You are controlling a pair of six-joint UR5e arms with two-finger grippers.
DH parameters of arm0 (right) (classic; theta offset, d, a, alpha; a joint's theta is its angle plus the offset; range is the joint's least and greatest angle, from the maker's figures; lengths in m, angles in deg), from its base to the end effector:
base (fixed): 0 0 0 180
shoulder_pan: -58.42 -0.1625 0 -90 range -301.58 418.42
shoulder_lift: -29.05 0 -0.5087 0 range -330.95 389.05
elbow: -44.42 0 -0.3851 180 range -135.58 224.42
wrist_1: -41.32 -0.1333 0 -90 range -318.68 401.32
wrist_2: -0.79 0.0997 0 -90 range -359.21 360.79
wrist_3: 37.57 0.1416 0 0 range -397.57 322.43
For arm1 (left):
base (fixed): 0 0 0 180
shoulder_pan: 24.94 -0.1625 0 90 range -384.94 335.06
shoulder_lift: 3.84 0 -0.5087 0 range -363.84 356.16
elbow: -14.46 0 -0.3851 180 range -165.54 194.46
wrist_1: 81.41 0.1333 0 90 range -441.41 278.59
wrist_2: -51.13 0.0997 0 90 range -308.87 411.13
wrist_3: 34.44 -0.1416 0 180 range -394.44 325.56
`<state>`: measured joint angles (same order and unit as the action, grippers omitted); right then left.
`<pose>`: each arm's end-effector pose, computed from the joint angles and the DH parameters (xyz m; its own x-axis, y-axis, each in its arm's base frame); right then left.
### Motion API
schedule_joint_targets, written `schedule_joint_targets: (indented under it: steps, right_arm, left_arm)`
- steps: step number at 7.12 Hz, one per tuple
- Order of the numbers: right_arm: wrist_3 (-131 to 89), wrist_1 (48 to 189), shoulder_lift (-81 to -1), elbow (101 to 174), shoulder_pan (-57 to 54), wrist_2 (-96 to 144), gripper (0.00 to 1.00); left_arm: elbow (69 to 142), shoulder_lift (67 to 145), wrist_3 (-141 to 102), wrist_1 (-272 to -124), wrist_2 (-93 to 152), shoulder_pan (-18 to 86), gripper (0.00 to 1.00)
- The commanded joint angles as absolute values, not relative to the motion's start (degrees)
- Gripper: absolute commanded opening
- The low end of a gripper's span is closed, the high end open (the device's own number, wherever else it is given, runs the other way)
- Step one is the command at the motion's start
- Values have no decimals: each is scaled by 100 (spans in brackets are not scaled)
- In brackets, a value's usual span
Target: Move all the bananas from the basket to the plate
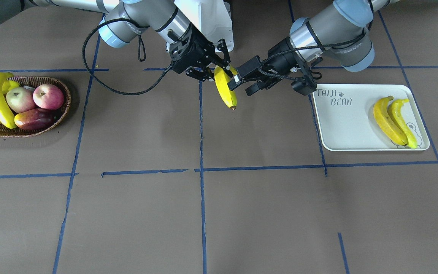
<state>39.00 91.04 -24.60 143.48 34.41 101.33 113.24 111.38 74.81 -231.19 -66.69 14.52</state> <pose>-0.6123 -0.3903 0.2090 0.1210 -0.1961 0.9731 -0.2111 0.9528 0.2182 0.4625 -0.4678 0.2996 -0.1148 -0.2831 -0.9522 0.1744 0.9379 -0.2999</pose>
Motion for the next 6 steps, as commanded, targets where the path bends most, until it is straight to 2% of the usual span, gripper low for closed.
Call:
schedule_joint_targets:
  steps: [1, 3, 4, 6]
  right_arm:
    - [3933, 9115, -2395, 14303, 3443, 10125, 3]
    - [3942, 9106, -2368, 14303, 3443, 10125, 3]
    - [3942, 9106, -2368, 14303, 3443, 10125, 3]
    - [3942, 9106, -2368, 14303, 3443, 10125, 4]
  left_arm:
    - [11316, 11156, 7481, -23092, -6384, 1206, 100]
    - [11290, 11147, 7480, -23074, -6375, 1110, 100]
    - [11307, 11147, 7480, -23065, -6253, 1101, 93]
    - [11281, 11147, 7472, -23065, -5839, 908, 60]
